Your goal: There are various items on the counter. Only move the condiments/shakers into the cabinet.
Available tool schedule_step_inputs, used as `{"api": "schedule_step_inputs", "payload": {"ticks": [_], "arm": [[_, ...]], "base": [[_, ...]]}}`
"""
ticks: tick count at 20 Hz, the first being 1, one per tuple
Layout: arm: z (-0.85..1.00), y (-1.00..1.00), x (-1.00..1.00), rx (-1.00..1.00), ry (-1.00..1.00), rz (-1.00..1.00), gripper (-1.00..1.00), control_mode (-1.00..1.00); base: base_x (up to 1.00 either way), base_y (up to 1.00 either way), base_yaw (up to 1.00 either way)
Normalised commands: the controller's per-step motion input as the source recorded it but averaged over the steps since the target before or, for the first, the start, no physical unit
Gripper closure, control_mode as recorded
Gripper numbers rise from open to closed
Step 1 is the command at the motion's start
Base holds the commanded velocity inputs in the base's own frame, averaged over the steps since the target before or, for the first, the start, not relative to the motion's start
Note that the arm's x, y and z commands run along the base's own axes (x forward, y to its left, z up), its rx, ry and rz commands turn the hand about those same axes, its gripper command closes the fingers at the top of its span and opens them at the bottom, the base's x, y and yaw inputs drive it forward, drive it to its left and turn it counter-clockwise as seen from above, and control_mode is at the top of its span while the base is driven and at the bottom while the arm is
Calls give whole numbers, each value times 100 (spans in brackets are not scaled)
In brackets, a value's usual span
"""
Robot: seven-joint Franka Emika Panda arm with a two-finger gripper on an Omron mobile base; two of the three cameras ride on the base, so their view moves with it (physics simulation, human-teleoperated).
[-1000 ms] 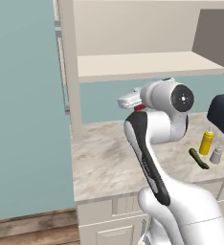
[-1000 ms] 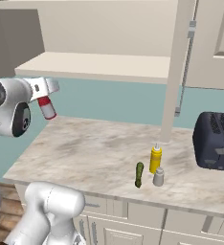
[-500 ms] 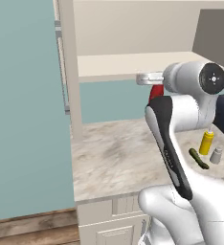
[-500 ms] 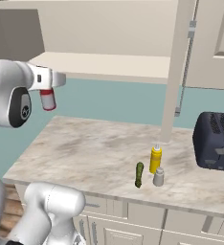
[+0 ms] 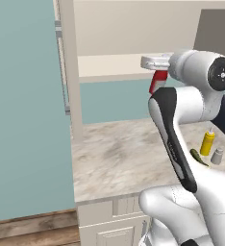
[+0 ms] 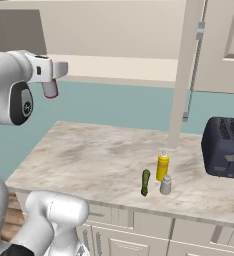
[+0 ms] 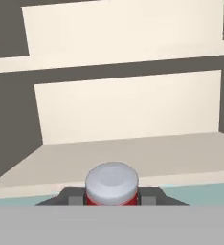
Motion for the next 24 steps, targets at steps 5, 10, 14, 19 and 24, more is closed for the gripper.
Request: {"api": "schedule_step_inputs", "payload": {"ticks": [5,10,14,19,24], "arm": [[68,0,26,0,-21,-1,100,-100],[10,0,51,0,2,-2,100,-100],[0,0,59,0,1,0,100,-100],[-1,0,66,0,0,0,100,-100],[0,0,58,0,0,0,100,-100]], "base": [[0,0,0],[0,0,0],[0,0,0],[0,0,0],[0,0,0]]}}
